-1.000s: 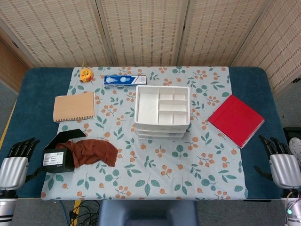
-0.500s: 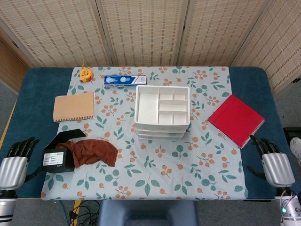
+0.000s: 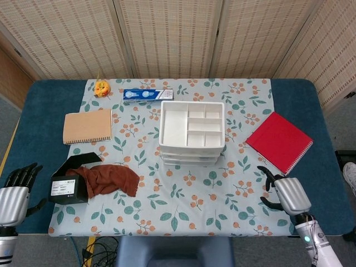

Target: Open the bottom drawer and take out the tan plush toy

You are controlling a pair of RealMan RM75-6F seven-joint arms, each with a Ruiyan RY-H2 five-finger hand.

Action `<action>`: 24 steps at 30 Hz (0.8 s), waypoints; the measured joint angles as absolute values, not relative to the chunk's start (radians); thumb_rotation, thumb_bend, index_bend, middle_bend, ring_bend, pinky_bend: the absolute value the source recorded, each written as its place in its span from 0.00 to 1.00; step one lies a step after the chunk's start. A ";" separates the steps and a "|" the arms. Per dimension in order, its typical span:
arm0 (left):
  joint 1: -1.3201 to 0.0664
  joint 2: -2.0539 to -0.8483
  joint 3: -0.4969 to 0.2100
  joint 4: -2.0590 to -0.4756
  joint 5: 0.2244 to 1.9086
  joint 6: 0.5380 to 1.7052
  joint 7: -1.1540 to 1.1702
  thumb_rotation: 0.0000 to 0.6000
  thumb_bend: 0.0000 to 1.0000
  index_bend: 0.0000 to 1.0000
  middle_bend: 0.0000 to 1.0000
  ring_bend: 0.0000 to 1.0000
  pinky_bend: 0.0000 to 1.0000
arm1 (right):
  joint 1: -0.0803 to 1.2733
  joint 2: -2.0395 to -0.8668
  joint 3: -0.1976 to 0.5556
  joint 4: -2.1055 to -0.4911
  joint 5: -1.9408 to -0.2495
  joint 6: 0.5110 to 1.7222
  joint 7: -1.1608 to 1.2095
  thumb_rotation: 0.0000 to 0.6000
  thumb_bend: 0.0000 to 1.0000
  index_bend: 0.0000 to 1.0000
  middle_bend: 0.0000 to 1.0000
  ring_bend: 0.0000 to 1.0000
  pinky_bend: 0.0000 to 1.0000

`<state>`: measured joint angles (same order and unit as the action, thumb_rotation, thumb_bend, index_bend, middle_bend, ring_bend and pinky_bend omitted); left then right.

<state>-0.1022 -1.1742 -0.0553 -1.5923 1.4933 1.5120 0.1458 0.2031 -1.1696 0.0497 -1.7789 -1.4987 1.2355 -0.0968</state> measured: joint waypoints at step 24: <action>-0.094 -1.168 -0.053 -1.578 1.492 1.513 0.119 1.00 0.18 0.14 0.13 0.13 0.13 | 0.471 -1.340 0.158 -1.868 -1.039 0.735 0.315 1.00 0.50 0.00 0.88 0.99 1.00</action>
